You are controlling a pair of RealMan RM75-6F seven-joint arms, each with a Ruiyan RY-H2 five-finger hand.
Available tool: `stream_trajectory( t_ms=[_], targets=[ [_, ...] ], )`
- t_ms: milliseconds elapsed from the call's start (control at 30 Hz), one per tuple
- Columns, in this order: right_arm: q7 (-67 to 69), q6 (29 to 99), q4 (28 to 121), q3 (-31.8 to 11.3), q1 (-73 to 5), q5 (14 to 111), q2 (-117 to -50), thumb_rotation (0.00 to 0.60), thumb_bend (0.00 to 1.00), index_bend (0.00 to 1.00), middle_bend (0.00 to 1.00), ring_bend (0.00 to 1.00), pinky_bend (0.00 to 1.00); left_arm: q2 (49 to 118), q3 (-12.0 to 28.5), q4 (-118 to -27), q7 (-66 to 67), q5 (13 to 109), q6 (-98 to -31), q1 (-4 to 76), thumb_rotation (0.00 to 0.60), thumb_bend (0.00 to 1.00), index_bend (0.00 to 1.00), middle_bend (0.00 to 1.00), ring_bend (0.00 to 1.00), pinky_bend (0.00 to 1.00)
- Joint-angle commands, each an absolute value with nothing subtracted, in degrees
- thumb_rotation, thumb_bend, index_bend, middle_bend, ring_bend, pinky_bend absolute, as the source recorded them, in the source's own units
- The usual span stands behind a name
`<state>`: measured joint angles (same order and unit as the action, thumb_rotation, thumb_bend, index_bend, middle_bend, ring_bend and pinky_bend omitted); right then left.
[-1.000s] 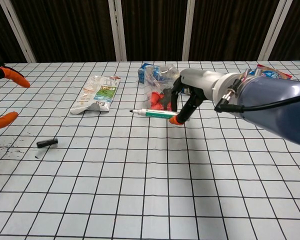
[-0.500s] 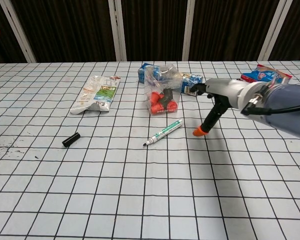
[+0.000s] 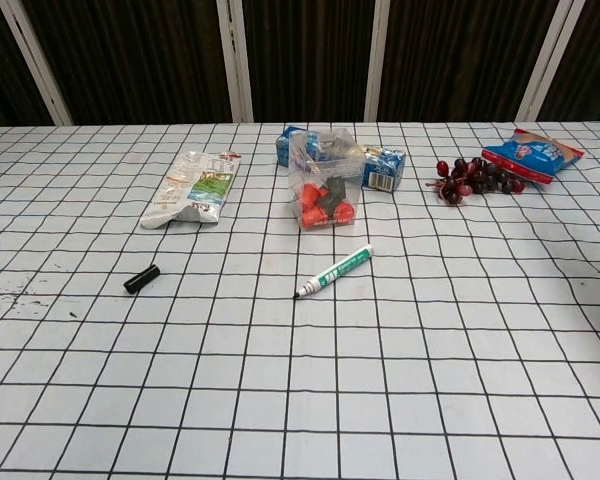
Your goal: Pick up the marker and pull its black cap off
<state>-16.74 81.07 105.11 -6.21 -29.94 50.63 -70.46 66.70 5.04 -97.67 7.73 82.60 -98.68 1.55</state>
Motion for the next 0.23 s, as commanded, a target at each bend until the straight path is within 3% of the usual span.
stream_trajectory(
  t_ms=[33, 233],
  targets=[
    [-11.1, 83.9, 99.4, -1.7, -24.2, 57.7, -67.6, 0.600, 0.21, 0.08, 0.02, 0.04, 0.00, 65.7, 5.0, -94.9, 3.1, 80.6, -98.6, -0.2, 0.600, 0.49, 0.04, 0.00, 0.00, 0.01],
    [-6.2, 85.2, 95.1, -0.3, -19.9, 62.6, -66.3, 0.600, 0.21, 0.08, 0.02, 0.04, 0.00, 65.3, 5.6, -93.8, 0.5, 79.5, -97.5, -0.6, 0.600, 0.49, 0.05, 0.00, 0.00, 0.01]
  ],
)
